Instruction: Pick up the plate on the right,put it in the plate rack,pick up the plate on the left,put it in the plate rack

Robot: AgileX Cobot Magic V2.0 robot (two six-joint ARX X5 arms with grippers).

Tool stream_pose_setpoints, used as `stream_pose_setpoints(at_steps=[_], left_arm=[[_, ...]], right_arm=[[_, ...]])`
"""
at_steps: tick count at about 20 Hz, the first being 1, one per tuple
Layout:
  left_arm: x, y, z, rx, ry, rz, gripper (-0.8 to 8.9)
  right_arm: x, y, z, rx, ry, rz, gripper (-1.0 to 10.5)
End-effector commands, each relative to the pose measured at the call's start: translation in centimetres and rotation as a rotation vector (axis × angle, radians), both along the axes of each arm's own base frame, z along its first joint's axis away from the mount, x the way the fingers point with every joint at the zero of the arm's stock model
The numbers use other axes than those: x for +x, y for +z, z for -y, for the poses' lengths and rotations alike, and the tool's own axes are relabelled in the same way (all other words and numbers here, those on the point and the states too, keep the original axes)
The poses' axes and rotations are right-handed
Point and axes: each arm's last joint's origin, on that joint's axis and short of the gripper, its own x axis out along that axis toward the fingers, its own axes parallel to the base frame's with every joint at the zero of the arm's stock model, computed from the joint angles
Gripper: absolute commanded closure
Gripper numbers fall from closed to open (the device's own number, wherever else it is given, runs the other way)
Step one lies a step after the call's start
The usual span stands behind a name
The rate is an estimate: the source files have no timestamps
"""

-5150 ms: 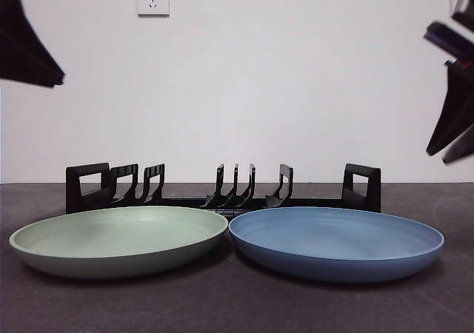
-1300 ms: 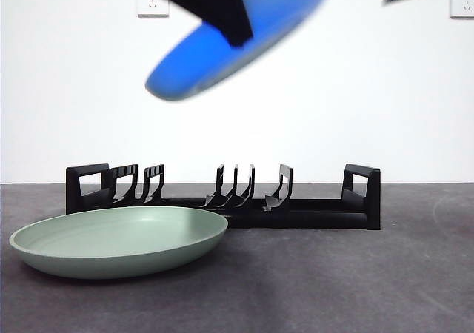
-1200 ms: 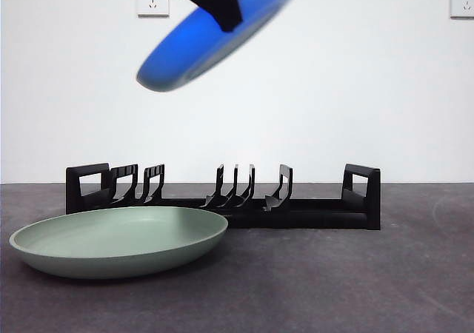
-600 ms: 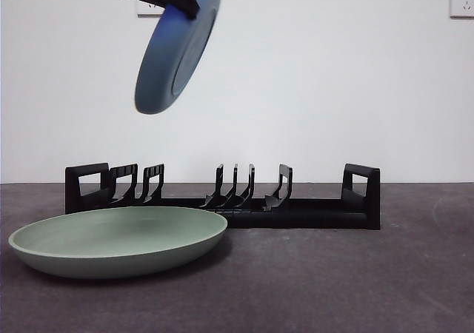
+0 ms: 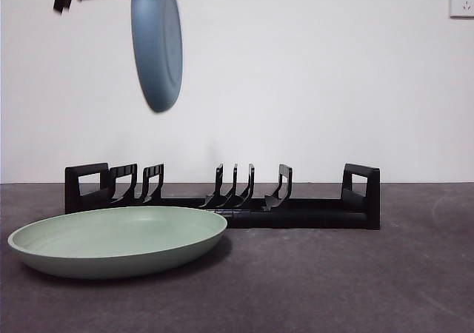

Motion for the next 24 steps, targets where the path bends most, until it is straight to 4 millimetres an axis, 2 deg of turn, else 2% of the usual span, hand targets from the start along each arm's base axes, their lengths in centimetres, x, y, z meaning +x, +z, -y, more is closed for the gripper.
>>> stream_pose_setpoints(at_steps=[1,6,15,24], left_arm=[[1.0,-0.8,-0.6,-0.029,0.007,-0.055,8.23],[2.5,-2.6,-1.5,-0.017,0.042,-0.112,8.23],[4.2,-5.3,-1.4,0.022,0.051,-0.182,8.23],[4.0,-6.8,-1.6,0.111,0.095,-0.255,8.19]], right_arm=[[0.0,0.1,0.0,-0.005,0.004,0.008,7.0],[-0.1,-0.1,0.0,-0.013,0.004,-0.011,7.0],[-0.1,-0.3,0.0,-0.019,0.004,-0.026,7.0],[-0.1,-0.4,0.0,-0.025,0.001,-0.032,7.0]])
